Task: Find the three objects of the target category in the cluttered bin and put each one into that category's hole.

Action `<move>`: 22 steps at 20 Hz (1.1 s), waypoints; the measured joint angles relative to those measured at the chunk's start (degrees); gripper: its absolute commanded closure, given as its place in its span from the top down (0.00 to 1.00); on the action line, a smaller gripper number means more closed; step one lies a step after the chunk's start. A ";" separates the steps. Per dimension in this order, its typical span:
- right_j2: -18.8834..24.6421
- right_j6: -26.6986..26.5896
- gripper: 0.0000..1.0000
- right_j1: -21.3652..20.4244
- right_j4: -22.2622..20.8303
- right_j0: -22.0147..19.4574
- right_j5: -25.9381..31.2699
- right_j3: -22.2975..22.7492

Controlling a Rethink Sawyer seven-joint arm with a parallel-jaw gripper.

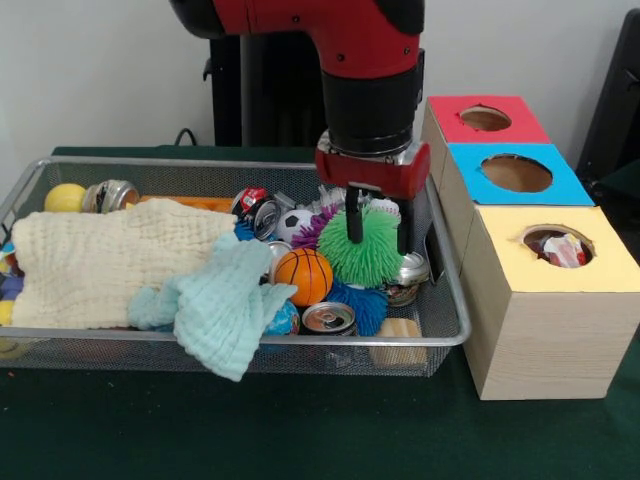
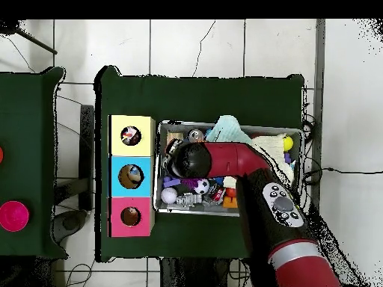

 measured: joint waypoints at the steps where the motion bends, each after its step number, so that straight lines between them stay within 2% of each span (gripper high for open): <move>1: -0.34 0.00 1.00 0.94 0.00 0.20 -0.04 -0.18; 8: -3.36 0.00 1.00 3.53 0.01 3.12 -2.41 -0.85; 15: -5.43 0.00 1.00 3.38 0.04 5.38 -7.65 -0.32; 16: -6.20 0.00 0.00 3.04 0.02 5.69 -9.54 0.61; 22: -7.42 0.00 0.00 2.91 0.09 5.80 -11.22 1.77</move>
